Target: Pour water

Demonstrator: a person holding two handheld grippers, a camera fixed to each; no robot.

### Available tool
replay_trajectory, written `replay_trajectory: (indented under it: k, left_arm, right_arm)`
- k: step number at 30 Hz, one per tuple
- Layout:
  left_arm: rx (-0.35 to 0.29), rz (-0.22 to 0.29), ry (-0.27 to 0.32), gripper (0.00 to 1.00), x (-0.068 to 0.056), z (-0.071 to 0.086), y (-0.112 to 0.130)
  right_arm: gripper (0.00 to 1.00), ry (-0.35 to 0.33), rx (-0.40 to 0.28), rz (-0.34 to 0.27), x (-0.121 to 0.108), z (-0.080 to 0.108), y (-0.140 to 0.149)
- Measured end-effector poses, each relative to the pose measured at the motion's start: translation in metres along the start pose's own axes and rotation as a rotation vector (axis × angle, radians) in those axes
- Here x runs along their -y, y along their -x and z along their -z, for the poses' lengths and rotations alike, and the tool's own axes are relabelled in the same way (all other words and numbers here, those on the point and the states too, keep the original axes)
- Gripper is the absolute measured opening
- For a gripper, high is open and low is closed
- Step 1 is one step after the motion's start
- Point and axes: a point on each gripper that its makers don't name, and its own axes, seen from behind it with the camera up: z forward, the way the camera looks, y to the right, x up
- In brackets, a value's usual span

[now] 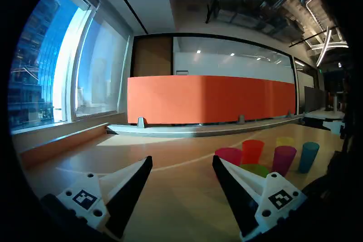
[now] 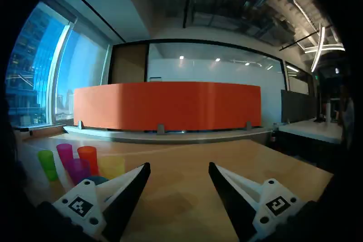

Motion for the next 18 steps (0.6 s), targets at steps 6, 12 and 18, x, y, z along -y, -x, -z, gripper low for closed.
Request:
replay_trajectory:
  k: [6,12,18]
  left_arm:
    - [0.000,0.000,0.000,0.99,0.0001,-0.0006,0.0003]
    - [0.000,0.000,0.001,0.99,-0.0001,-0.0013,0.0008]
    - [0.000,0.001,0.001,0.99,-0.0005,-0.0017,0.0015]
  right_arm:
    - [0.99,0.000,0.000,0.000,-0.0005,-0.0001,-0.0001]
    - [0.99,0.000,0.000,0.000,-0.0006,-0.0002,0.0003]
    - [0.99,0.000,0.000,0.000,-0.0002,0.0001,0.0005]
